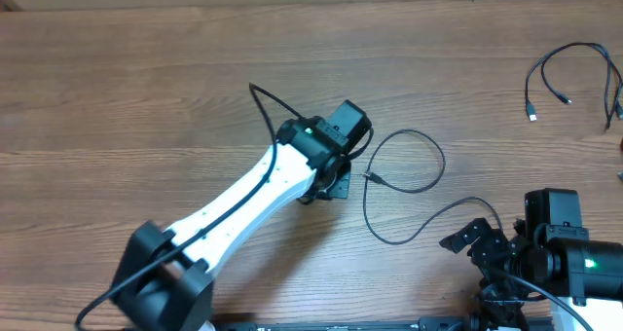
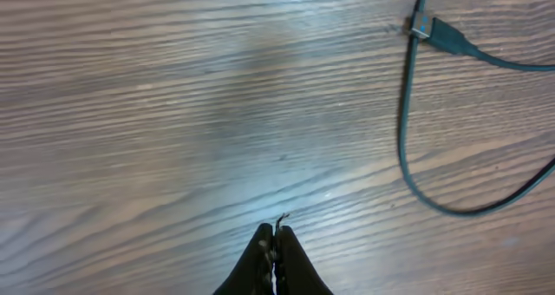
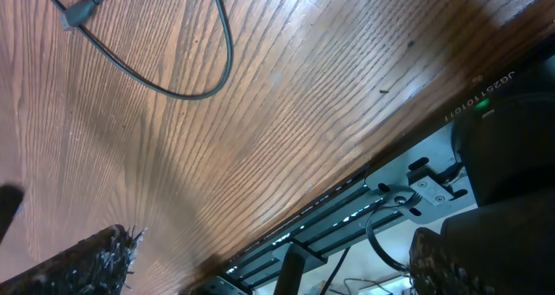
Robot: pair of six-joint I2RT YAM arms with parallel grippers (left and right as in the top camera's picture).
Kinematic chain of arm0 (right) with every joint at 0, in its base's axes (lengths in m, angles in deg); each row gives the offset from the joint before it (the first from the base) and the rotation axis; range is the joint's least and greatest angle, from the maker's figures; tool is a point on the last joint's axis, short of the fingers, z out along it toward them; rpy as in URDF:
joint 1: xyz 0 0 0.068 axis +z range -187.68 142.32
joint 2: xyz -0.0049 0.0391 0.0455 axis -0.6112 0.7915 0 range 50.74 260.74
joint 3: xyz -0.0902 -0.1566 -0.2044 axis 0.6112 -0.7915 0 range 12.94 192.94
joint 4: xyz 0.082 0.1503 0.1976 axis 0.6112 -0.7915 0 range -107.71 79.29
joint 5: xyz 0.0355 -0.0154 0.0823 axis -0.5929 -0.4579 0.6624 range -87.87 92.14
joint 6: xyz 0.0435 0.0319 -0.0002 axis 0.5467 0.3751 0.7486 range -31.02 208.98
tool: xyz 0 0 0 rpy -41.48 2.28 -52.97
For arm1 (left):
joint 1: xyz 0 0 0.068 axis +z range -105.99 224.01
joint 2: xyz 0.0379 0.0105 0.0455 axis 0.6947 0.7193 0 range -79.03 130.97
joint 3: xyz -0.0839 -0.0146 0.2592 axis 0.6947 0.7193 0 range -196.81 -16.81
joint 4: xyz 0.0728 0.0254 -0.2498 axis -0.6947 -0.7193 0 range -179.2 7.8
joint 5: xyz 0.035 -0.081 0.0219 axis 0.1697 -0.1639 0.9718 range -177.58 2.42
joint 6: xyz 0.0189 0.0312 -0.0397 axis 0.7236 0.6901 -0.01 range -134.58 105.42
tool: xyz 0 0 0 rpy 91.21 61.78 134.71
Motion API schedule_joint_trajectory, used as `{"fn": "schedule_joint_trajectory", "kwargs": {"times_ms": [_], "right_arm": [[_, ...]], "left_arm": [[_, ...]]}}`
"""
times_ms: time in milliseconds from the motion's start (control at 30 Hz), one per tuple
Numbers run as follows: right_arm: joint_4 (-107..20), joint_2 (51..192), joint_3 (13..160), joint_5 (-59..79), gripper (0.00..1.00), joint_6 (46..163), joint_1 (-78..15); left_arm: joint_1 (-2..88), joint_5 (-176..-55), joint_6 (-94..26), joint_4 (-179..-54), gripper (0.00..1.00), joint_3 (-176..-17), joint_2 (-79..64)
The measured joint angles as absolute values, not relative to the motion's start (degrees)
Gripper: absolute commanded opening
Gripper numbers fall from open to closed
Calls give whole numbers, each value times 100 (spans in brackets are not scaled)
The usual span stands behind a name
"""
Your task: Untangle cables
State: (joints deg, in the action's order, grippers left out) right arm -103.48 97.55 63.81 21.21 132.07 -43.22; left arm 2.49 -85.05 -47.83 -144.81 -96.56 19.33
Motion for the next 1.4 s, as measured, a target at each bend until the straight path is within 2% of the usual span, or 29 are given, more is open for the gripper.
{"fn": "schedule_joint_trajectory", "kwargs": {"times_ms": [500, 1133, 1400], "right_arm": [[-10348, 9757, 6381, 2118, 100, 13209, -4320], [-10353, 9755, 6381, 2118, 100, 13207, -4322], [-10353, 9755, 6381, 2118, 100, 13207, -4322]], "left_arm": [[249, -7913, -4759, -14887, 4, -9682, 934], [249, -7874, -4779, -15075, 4, -9682, 908], [249, -7874, -5269, -15252, 4, -9682, 908]]}}
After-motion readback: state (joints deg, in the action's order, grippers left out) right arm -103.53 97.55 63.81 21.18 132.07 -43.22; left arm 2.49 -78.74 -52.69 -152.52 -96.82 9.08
